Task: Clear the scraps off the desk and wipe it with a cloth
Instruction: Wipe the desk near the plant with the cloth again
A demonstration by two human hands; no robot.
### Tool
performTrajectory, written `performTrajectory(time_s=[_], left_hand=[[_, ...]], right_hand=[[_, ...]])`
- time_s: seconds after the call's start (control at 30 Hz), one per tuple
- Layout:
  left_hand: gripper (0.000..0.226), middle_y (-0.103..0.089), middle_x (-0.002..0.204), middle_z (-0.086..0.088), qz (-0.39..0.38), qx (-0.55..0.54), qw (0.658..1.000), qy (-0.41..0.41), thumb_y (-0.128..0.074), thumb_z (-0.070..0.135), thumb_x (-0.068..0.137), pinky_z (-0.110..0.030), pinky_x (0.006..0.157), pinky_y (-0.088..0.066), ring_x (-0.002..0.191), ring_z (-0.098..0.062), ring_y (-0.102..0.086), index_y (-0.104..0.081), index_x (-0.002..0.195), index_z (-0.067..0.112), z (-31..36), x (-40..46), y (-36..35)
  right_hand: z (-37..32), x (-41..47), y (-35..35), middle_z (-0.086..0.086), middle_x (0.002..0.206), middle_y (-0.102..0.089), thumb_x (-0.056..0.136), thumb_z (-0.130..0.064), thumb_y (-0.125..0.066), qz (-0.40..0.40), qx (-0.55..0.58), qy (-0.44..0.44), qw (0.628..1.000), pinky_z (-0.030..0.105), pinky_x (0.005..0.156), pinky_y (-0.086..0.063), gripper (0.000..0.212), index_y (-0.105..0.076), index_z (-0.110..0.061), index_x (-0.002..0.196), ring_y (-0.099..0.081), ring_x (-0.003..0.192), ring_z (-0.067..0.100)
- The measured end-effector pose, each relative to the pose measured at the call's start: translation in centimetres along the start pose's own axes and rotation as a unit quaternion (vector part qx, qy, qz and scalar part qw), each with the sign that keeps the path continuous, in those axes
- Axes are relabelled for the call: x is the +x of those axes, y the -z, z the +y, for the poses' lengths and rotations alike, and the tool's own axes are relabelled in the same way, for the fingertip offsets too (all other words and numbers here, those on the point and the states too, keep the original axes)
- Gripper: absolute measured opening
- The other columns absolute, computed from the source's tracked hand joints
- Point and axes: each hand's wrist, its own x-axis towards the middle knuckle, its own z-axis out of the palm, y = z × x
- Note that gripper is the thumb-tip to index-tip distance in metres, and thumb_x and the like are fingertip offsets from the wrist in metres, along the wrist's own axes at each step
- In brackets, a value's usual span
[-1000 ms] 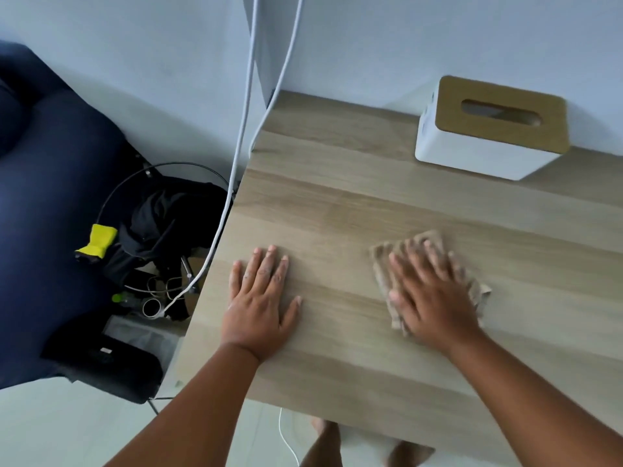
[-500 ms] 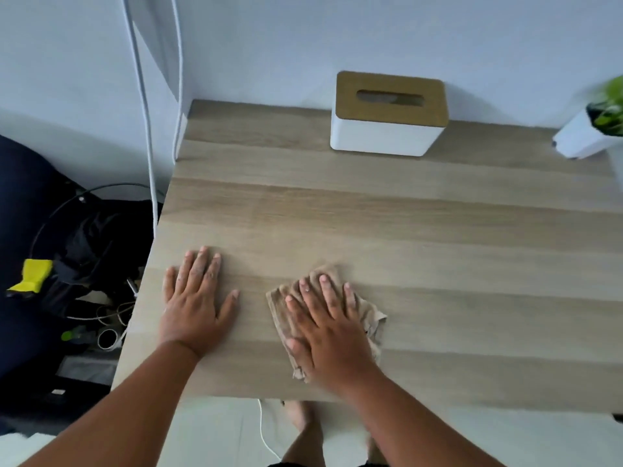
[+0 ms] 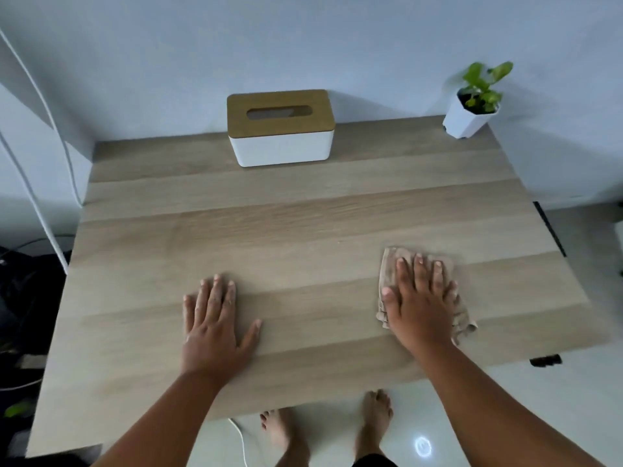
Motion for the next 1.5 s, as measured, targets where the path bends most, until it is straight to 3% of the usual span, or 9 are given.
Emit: performTrajectory(time_s=[0.07, 0.2, 0.33, 0.57, 0.8, 0.93, 1.03, 1.3, 1.5], left_hand=[[0.087, -0.019, 0.17, -0.014, -0.005, 0.002, 1.0, -0.006, -0.039, 0.063, 0.093, -0.058, 0.127, -0.008, 0.16, -0.029, -0.002, -0.033, 0.158, 0.006, 2.4, 0.9, -0.5], [0.083, -0.019, 0.17, -0.013, -0.012, 0.006, 1.0, 0.023, -0.033, 0.061, 0.095, -0.057, 0.127, -0.005, 0.16, -0.029, -0.002, -0.035, 0.158, 0.008, 5.7, 3.5, -1.3], [0.084, -0.023, 0.168, -0.019, -0.007, -0.001, 1.0, 0.021, -0.031, 0.064, 0.093, -0.059, 0.127, -0.008, 0.158, -0.038, -0.01, -0.037, 0.157, 0.011, 8.3, 6.6, -1.4], [0.094, -0.012, 0.172, -0.013, -0.024, -0.009, 0.997, 0.077, -0.021, 0.074, 0.088, -0.062, 0.125, 0.002, 0.159, -0.035, -0.001, -0.029, 0.161, 0.016, 15.5, 10.3, -2.1], [0.09, -0.013, 0.172, -0.008, -0.035, -0.01, 0.999, -0.004, -0.025, 0.074, 0.088, -0.064, 0.125, 0.002, 0.16, -0.031, -0.001, -0.03, 0.161, 0.021, 24.5, 12.9, -4.0], [0.092, -0.007, 0.173, -0.006, -0.044, 0.01, 0.999, 0.011, -0.026, 0.078, 0.087, -0.066, 0.123, 0.008, 0.16, -0.025, 0.005, -0.022, 0.162, 0.025, 27.3, 14.6, -4.9], [0.092, -0.01, 0.173, -0.006, -0.025, 0.02, 0.999, 0.007, -0.027, 0.082, 0.088, -0.065, 0.124, 0.004, 0.16, -0.024, 0.004, -0.023, 0.161, 0.026, 26.9, 15.7, -5.3], [0.095, -0.009, 0.173, -0.002, -0.011, 0.037, 0.999, 0.003, -0.023, 0.087, 0.088, -0.059, 0.127, 0.001, 0.16, -0.018, 0.005, -0.02, 0.163, 0.028, 26.3, 18.0, -5.5], [0.1, -0.012, 0.173, -0.002, -0.004, 0.027, 1.0, 0.013, -0.024, 0.088, 0.085, -0.056, 0.127, -0.001, 0.16, -0.017, 0.003, -0.024, 0.162, 0.025, 26.6, 18.9, -5.1]], right_hand=[[-3.2, 0.7, 0.1, 0.006, 0.173, -0.009, 0.098, -0.062, -0.024, 0.009, 0.021, 0.011, 1.0, 0.069, 0.122, -0.007, 0.072, -0.022, -0.031, 0.163, 0.002, 0.158, 0.041], [-7.8, -3.1, -1.3, 0.005, 0.173, -0.014, 0.096, -0.059, -0.041, 0.026, 0.044, 0.214, 0.975, 0.071, 0.119, -0.012, 0.073, -0.029, -0.029, 0.161, 0.0, 0.159, 0.039], [-3.6, -6.8, -2.9, 0.001, 0.173, -0.014, 0.097, -0.058, -0.046, 0.031, 0.055, 0.3, 0.952, 0.069, 0.121, -0.015, 0.071, -0.031, -0.029, 0.16, -0.004, 0.16, 0.035], [12.6, -4.5, -2.2, -0.001, 0.173, -0.013, 0.1, -0.057, -0.041, 0.046, 0.03, 0.23, 0.972, 0.066, 0.12, -0.021, 0.067, -0.03, -0.03, 0.161, -0.01, 0.159, 0.033], [24.2, 2.4, -0.1, 0.002, 0.174, -0.006, 0.103, -0.059, -0.024, 0.021, -0.002, 0.098, 0.995, 0.063, 0.123, -0.02, 0.068, -0.019, -0.028, 0.164, 0.0, 0.16, 0.03], [25.1, 6.0, 0.9, 0.002, 0.174, -0.003, 0.103, -0.063, -0.016, 0.023, 0.005, 0.07, 0.997, 0.061, 0.126, -0.012, 0.07, -0.014, -0.03, 0.164, 0.008, 0.16, 0.028], [24.7, 7.4, 1.2, 0.003, 0.173, -0.004, 0.103, -0.063, -0.018, 0.032, 0.009, 0.068, 0.997, 0.061, 0.126, -0.009, 0.071, -0.014, -0.029, 0.164, 0.007, 0.16, 0.03], [25.4, 5.5, 0.2, 0.004, 0.174, -0.005, 0.1, -0.064, -0.031, 0.063, 0.029, 0.12, 0.99, 0.065, 0.123, -0.018, 0.074, -0.024, -0.025, 0.163, 0.001, 0.16, 0.033], [25.8, 2.3, -0.6, 0.006, 0.172, -0.017, 0.095, -0.06, -0.047, 0.092, 0.042, 0.139, 0.985, 0.068, 0.119, -0.024, 0.076, -0.037, -0.022, 0.159, -0.011, 0.159, 0.036]])
